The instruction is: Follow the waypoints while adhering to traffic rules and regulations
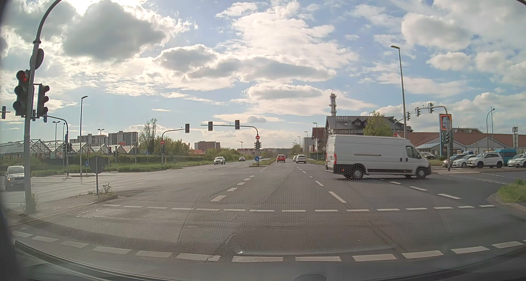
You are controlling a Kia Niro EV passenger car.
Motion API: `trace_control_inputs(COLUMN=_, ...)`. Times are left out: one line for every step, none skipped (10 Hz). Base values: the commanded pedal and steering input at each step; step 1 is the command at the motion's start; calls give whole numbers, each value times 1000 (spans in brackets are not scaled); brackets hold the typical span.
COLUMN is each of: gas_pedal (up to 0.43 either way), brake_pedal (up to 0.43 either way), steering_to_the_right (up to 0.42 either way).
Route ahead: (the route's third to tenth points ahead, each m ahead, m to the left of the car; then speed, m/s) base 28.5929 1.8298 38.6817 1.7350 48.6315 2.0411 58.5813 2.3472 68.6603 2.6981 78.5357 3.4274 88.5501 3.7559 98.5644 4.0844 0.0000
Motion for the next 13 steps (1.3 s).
trace_control_inputs(gas_pedal=0, brake_pedal=274, steering_to_the_right=-2)
trace_control_inputs(gas_pedal=0, brake_pedal=274, steering_to_the_right=-2)
trace_control_inputs(gas_pedal=0, brake_pedal=274, steering_to_the_right=-2)
trace_control_inputs(gas_pedal=0, brake_pedal=274, steering_to_the_right=-2)
trace_control_inputs(gas_pedal=0, brake_pedal=274, steering_to_the_right=-2)
trace_control_inputs(gas_pedal=0, brake_pedal=274, steering_to_the_right=-2)
trace_control_inputs(gas_pedal=0, brake_pedal=274, steering_to_the_right=-2)
trace_control_inputs(gas_pedal=0, brake_pedal=274, steering_to_the_right=-2)
trace_control_inputs(gas_pedal=0, brake_pedal=274, steering_to_the_right=-2)
trace_control_inputs(gas_pedal=0, brake_pedal=274, steering_to_the_right=-2)
trace_control_inputs(gas_pedal=0, brake_pedal=274, steering_to_the_right=-2)
trace_control_inputs(gas_pedal=0, brake_pedal=274, steering_to_the_right=-2)
trace_control_inputs(gas_pedal=0, brake_pedal=274, steering_to_the_right=-2)
